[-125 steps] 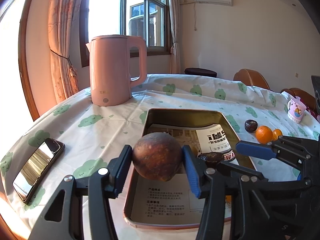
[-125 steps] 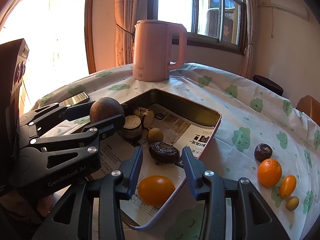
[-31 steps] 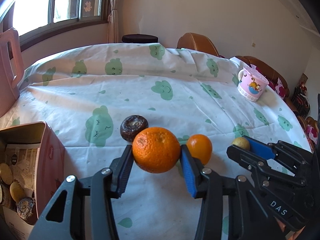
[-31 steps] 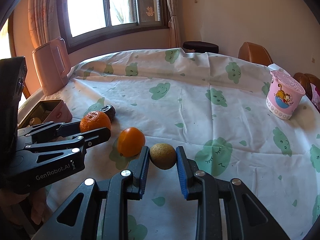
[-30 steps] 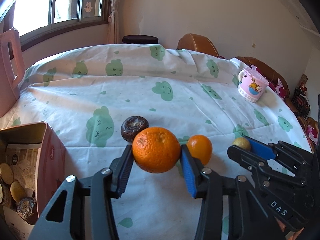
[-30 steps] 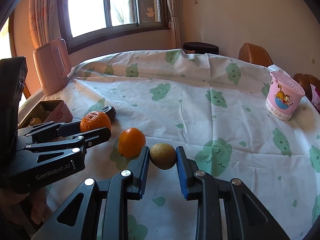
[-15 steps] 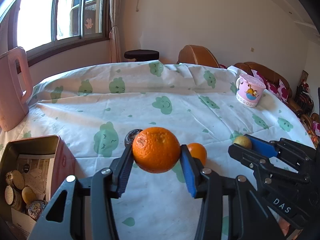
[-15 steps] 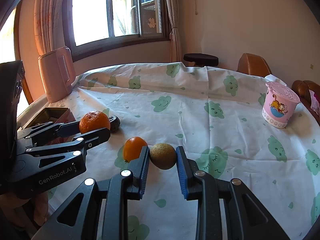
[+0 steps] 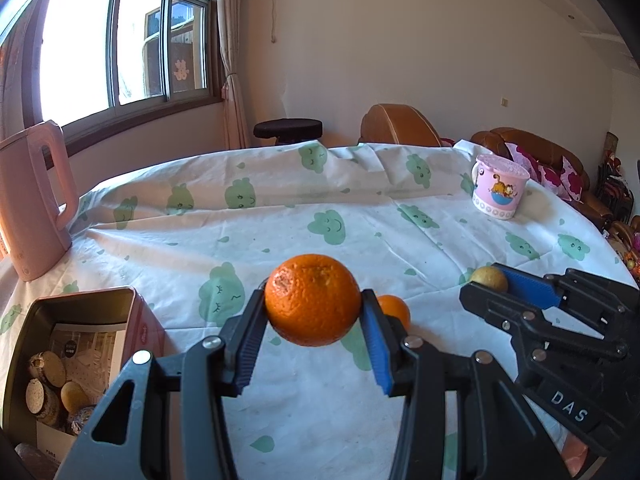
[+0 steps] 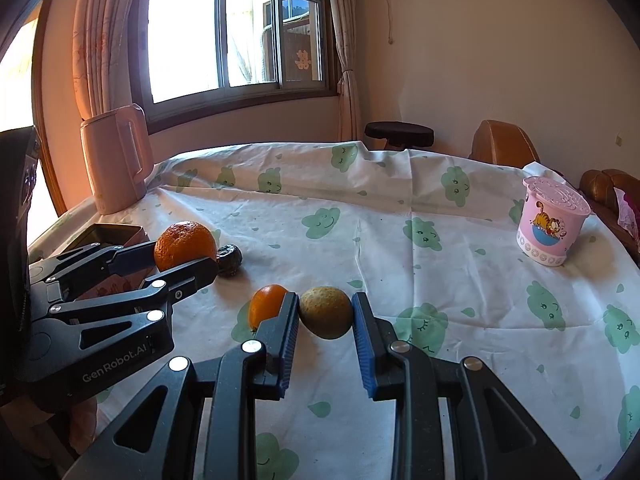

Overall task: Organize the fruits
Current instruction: 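Lift the orange with the left tool while the right tool lifts the kiwi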

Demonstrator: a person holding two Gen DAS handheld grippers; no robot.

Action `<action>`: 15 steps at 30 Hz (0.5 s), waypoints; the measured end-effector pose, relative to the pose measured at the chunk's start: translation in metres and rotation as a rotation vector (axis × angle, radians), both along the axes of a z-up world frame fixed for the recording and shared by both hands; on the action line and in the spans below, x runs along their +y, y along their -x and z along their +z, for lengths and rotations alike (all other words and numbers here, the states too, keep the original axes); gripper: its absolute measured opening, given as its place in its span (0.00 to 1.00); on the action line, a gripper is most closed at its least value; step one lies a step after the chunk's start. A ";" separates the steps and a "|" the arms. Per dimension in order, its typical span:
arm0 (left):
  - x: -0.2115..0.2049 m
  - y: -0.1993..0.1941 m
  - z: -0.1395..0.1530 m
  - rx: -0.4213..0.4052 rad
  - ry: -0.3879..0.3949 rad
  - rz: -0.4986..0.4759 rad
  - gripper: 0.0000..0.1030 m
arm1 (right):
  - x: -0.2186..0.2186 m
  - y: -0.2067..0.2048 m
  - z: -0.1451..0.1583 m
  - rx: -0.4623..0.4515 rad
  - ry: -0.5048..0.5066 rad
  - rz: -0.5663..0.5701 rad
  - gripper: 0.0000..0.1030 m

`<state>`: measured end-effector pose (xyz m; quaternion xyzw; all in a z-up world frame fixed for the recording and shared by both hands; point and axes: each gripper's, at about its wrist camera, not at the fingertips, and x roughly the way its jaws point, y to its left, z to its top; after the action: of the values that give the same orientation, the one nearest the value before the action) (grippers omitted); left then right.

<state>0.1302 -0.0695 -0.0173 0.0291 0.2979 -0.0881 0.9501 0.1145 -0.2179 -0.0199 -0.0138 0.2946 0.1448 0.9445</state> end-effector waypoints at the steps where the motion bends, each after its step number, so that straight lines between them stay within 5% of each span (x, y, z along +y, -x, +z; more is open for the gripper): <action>1: 0.000 0.000 0.000 -0.002 0.000 0.001 0.47 | 0.000 0.001 0.000 -0.005 -0.001 0.000 0.28; 15: 0.001 0.009 0.005 -0.052 0.001 0.010 0.47 | -0.002 0.009 0.005 -0.051 -0.006 -0.002 0.28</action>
<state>0.1212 -0.0683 -0.0121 0.0294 0.2731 -0.0825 0.9580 0.1052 -0.2195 -0.0146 -0.0145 0.2699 0.1445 0.9519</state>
